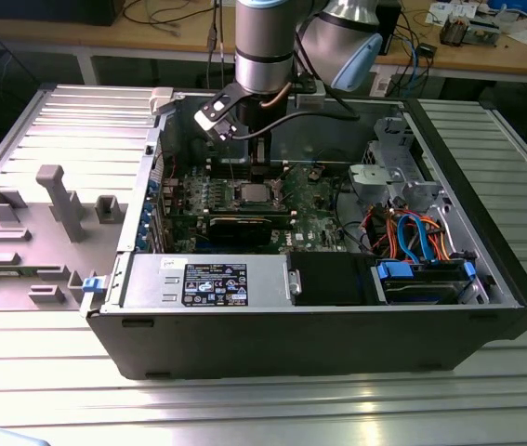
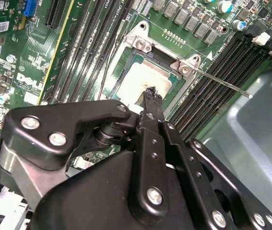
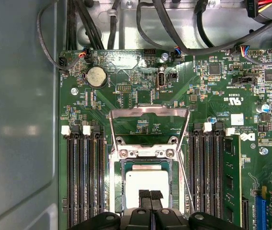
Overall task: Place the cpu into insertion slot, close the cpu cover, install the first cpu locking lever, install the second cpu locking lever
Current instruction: 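Close the cpu cover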
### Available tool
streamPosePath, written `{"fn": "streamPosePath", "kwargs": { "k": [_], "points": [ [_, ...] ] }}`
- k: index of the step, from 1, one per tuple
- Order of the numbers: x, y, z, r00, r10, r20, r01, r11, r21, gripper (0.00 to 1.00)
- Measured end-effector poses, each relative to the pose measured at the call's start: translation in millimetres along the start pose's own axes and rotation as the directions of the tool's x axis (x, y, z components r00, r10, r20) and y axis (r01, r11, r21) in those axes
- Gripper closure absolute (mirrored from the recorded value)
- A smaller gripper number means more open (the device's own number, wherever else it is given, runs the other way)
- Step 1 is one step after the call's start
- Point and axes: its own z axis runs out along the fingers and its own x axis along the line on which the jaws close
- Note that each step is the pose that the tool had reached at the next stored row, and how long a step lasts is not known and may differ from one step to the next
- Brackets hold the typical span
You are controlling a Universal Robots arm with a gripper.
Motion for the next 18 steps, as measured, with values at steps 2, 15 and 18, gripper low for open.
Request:
{"fn": "streamPosePath", "kwargs": {
  "k": [2, 15, 18],
  "points": [
    [0.0, -0.2, -2.6, 1.0000, 0.000, 0.0001, 0.000, 1.0000, -0.0014, 0.89],
    [-0.2, 0.0, -15.1, 1.0000, 0.000, -0.0001, 0.000, 1.0000, -0.0015, 0.89],
    [-0.1, 0.0, -15.2, 1.0000, 0.000, -0.0001, 0.000, 1.0000, -0.0015, 0.89]
  ]
}}
